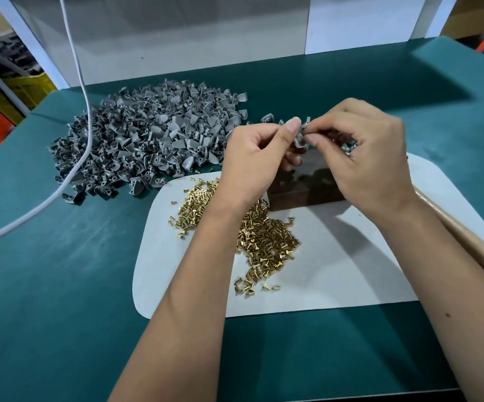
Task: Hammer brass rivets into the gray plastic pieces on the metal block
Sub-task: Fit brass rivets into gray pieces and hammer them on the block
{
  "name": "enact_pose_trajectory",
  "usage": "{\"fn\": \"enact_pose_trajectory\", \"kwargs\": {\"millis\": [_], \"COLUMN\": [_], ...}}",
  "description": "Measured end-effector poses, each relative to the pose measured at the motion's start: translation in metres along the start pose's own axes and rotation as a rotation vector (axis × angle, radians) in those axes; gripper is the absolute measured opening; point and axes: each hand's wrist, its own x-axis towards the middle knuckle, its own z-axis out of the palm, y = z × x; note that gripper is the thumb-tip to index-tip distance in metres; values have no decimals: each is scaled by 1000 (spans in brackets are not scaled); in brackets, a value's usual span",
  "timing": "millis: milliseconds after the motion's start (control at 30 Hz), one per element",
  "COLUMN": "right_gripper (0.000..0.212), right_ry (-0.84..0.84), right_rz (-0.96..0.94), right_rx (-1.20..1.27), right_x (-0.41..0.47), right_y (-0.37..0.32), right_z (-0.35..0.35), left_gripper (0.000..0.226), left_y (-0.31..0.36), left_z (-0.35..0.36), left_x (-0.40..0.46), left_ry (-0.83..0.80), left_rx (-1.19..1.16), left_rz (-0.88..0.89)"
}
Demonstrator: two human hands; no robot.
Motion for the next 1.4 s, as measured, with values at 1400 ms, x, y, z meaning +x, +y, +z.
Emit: {"fn": "enact_pose_trajectory", "kwargs": {"millis": [1400], "right_gripper": [8], "right_ry": [-73], "right_rz": [21], "right_rx": [-3], "right_x": [-3], "right_y": [1], "right_z": [-2], "left_gripper": [27], "left_y": [1], "left_z": [-6], "left_x": [-4], "left_ry": [-76], "left_rx": [-347], "left_rz": [-93]}}
